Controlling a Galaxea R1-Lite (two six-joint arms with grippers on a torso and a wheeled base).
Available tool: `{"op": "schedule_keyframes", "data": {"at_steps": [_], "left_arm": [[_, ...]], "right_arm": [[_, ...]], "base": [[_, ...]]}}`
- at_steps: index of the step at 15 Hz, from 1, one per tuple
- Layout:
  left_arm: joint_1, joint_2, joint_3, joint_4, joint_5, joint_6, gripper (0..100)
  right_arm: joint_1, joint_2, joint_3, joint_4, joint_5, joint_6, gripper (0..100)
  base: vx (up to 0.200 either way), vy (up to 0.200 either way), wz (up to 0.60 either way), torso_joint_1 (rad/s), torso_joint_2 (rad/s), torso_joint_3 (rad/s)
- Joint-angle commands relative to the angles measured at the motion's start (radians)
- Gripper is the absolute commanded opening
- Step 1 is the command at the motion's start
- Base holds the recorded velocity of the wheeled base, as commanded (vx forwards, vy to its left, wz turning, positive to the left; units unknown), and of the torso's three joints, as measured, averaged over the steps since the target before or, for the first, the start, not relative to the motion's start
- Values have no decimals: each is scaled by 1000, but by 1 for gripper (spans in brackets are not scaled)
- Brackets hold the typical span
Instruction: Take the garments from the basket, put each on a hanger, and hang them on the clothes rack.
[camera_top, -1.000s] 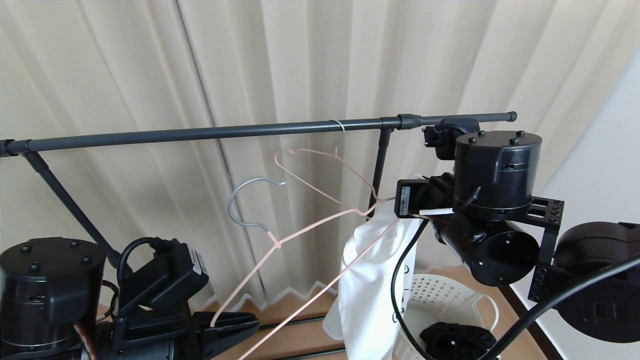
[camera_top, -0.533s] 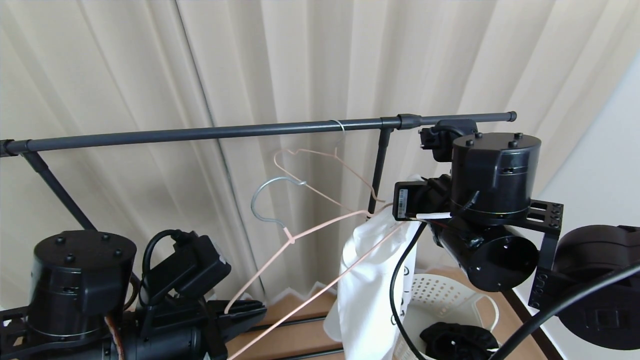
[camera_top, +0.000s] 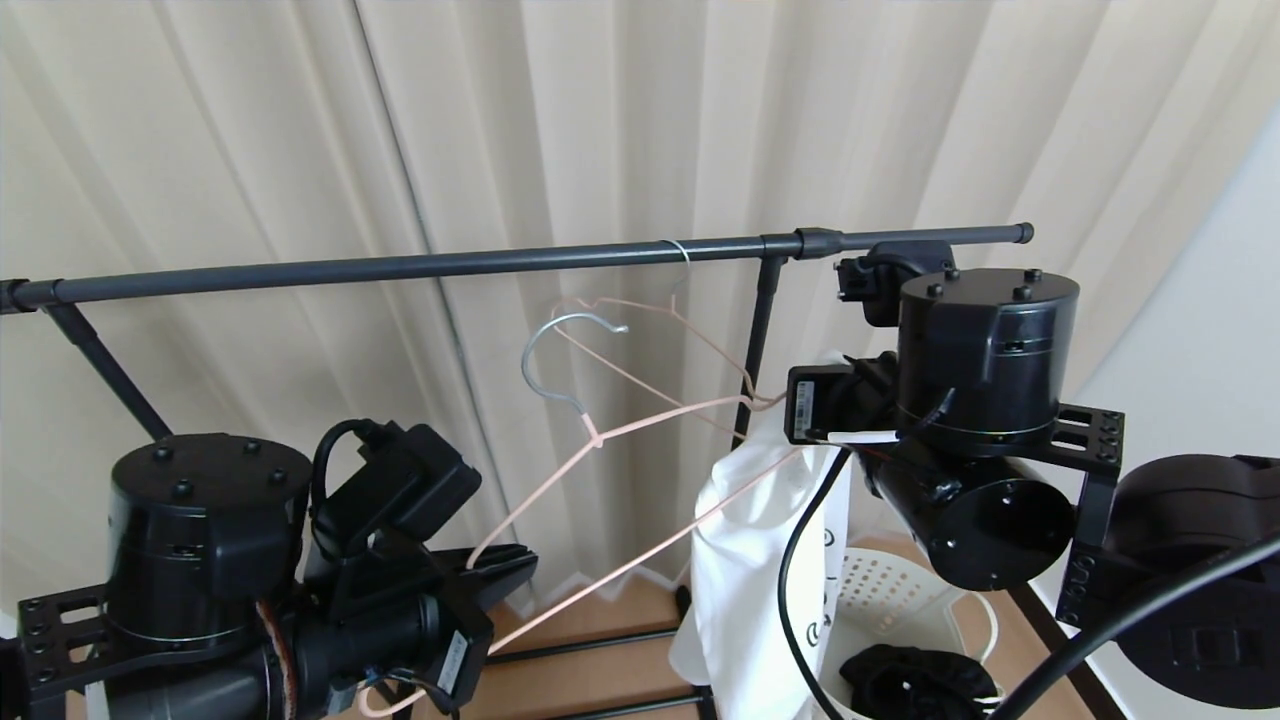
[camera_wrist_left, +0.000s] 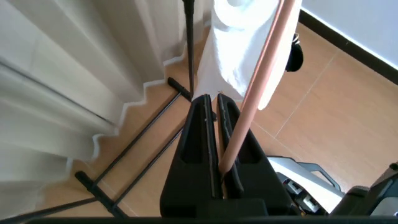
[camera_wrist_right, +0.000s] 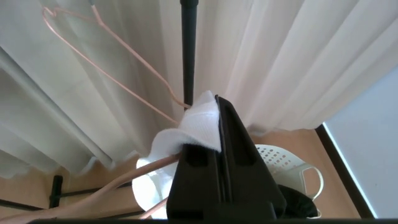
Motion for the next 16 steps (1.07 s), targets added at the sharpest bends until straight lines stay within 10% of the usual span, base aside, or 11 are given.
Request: {"op": "schedule_keyframes", "data": {"at_steps": [1, 16], "left_arm": [[-15, 16, -13, 0, 29, -12, 0], [-58, 104, -100, -2, 181, -101, 0]], "right_arm": [[-4, 3, -9, -2, -15, 0, 0], [-20, -8, -1, -1, -48, -13, 0]], "base": [[0, 0, 0, 0, 0, 0], [0, 0, 0, 0, 0, 0]]}}
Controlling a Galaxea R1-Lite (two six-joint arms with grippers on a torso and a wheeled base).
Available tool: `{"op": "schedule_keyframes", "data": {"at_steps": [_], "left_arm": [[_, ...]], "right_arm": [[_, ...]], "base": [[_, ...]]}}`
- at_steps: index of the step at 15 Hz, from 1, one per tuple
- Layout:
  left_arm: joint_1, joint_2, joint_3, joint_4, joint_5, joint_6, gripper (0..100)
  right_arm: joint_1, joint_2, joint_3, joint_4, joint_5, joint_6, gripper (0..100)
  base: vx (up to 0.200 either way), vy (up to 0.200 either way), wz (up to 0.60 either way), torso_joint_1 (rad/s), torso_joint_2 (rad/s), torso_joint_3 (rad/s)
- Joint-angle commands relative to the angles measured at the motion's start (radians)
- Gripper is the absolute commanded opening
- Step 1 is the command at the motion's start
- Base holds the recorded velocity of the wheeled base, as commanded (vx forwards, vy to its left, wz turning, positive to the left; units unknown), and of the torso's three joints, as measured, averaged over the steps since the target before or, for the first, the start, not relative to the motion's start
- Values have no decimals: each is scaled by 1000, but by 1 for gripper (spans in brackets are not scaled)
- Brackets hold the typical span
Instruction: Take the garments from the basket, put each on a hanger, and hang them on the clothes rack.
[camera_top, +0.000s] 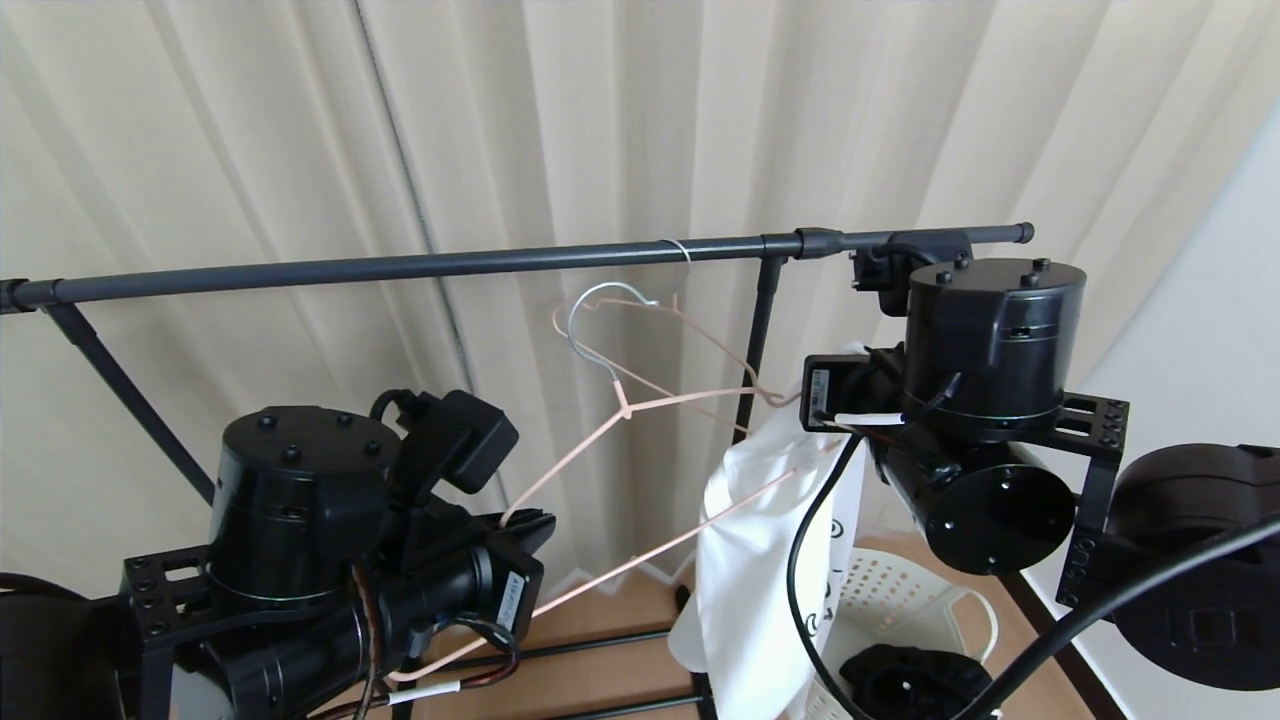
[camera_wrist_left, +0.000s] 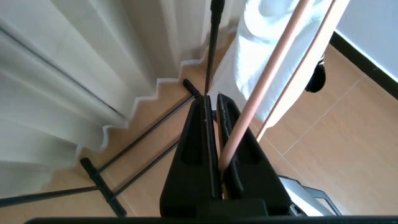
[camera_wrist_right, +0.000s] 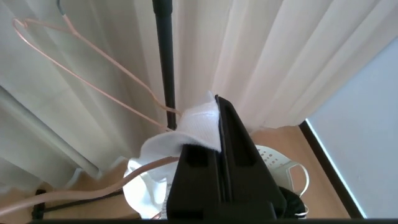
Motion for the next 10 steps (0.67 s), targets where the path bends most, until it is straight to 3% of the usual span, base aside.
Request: {"op": "schedule_keyframes", "data": {"at_steps": [1, 5, 10], "left_arm": [[-10, 12, -2, -1, 0, -6, 0], [-24, 51, -8, -59, 2, -6, 0], [-38, 45, -2, -60, 2, -8, 0]], "right_arm": [[7, -8, 10, -1, 0, -15, 0], [82, -25, 11, -1, 0, -26, 0], [144, -49, 2, -1, -4, -66, 0]], "base": [[0, 0, 0, 0, 0, 0], [0, 0, 0, 0, 0, 0], [0, 0, 0, 0, 0, 0]]}}
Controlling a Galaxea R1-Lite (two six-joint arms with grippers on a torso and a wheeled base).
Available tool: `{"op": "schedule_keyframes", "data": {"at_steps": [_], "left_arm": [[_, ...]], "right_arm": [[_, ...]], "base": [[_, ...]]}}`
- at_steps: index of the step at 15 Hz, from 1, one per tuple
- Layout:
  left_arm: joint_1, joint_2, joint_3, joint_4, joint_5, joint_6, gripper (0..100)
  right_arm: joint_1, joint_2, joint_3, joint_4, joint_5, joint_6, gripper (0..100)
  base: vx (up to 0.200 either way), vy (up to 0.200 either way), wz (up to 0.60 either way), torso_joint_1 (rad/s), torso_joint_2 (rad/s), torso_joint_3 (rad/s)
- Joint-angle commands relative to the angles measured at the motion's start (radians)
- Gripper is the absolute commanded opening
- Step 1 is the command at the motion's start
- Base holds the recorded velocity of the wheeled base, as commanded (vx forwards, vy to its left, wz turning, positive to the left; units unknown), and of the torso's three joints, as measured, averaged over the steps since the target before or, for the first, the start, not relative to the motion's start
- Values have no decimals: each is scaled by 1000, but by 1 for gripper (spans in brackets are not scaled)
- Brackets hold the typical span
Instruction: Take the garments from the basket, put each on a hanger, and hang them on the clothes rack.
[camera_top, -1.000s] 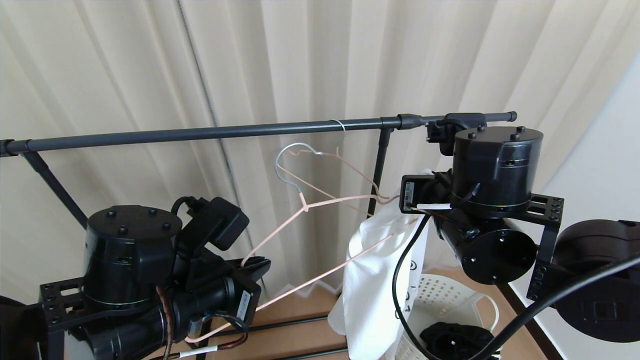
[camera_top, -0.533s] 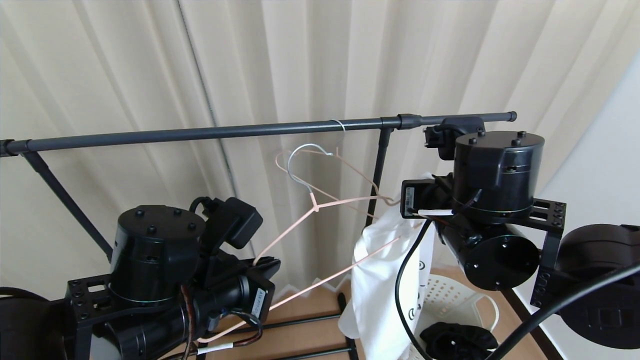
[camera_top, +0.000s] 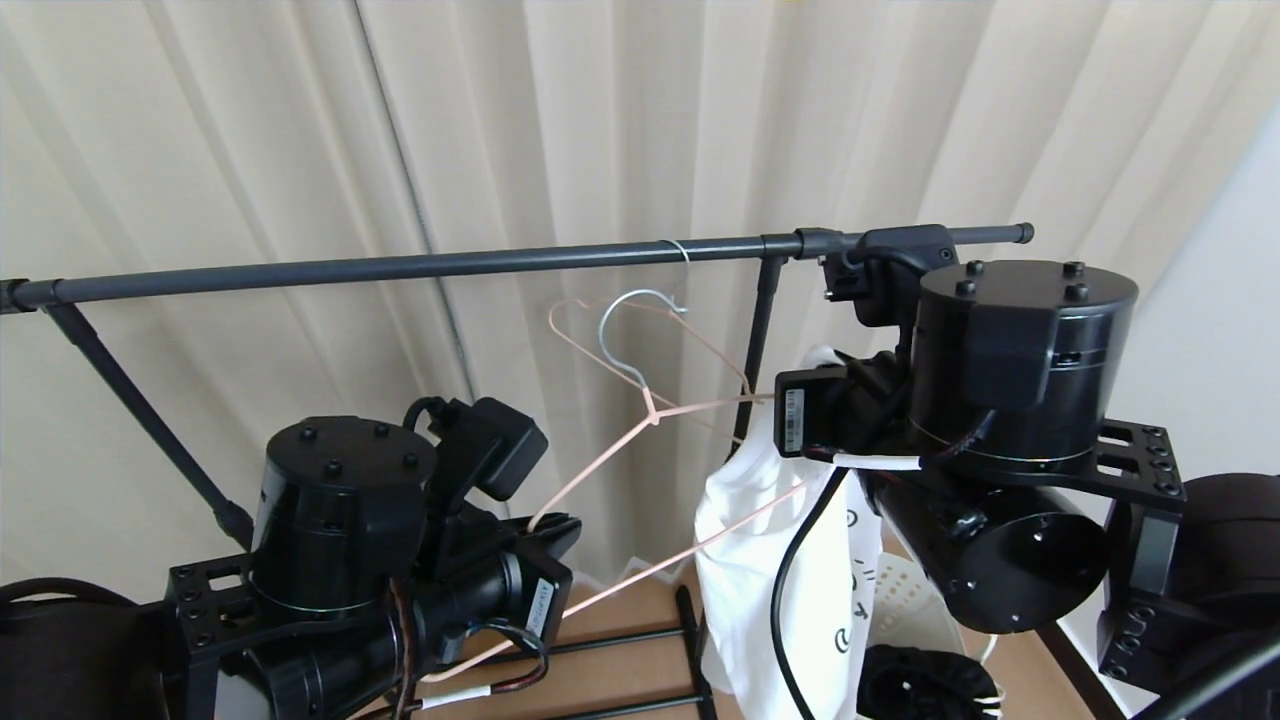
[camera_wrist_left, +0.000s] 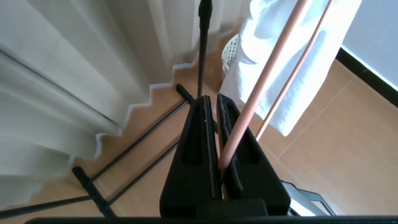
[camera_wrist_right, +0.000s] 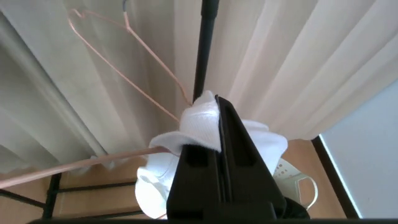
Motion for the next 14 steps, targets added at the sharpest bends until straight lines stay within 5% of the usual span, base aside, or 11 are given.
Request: {"op": "schedule_keyframes", "data": {"at_steps": [1, 14], "left_arm": [[-1, -1, 0, 0, 0, -2, 0], [-9, -8, 11, -28, 2, -2, 0]], "right_arm": [[42, -13, -5, -1, -4, -10, 0], [223, 41, -50, -93, 2, -10, 0]], "base": [[0, 0, 0, 0, 0, 0], [0, 0, 0, 0, 0, 0]]}}
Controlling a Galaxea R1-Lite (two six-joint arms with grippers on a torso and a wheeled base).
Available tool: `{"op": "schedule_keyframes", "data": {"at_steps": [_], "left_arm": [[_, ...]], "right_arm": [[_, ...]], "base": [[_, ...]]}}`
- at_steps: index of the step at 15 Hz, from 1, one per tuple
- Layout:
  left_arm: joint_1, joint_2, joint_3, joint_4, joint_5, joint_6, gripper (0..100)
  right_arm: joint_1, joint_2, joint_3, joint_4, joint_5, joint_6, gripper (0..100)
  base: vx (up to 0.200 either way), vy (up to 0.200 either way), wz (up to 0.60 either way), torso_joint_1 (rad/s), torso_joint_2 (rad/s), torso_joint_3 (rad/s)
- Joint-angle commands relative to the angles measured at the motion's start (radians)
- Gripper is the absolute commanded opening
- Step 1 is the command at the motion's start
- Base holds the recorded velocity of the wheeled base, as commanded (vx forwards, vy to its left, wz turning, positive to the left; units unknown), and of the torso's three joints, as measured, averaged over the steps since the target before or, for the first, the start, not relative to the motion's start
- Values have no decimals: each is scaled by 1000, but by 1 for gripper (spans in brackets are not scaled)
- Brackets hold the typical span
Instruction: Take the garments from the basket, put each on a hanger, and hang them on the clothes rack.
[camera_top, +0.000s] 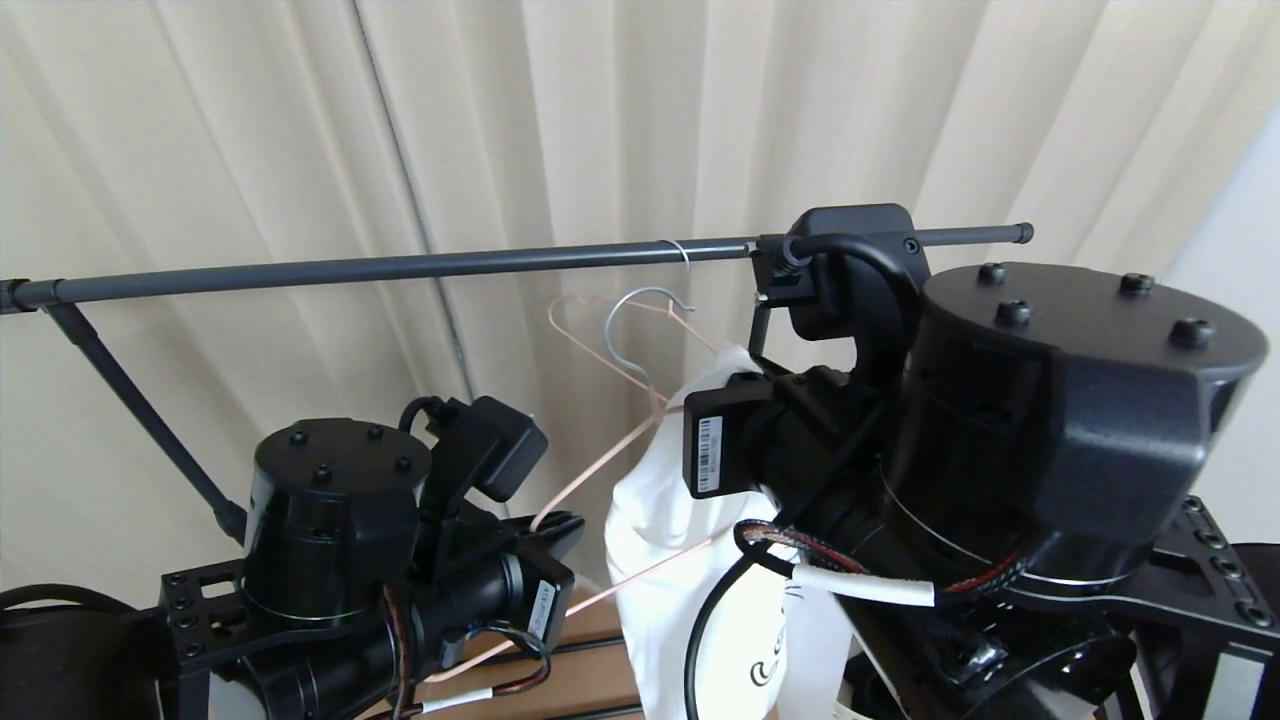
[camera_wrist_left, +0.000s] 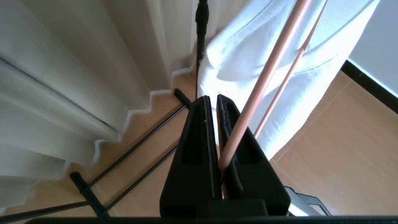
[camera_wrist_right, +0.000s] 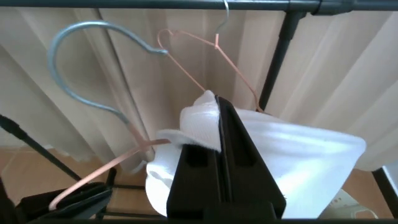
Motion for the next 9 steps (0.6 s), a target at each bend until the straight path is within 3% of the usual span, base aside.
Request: {"op": "schedule_keyframes", "data": {"at_steps": [1, 9], "left_arm": [[0, -3, 1, -1, 0, 0, 0], [0, -21, 17, -39, -1, 0, 0]], "right_arm": [[29, 23, -1, -21, 2, 0, 0], [44, 20, -4, -58, 0, 1, 0]], "base": [[0, 0, 0, 0, 0, 0], [0, 0, 0, 0, 0, 0]]}}
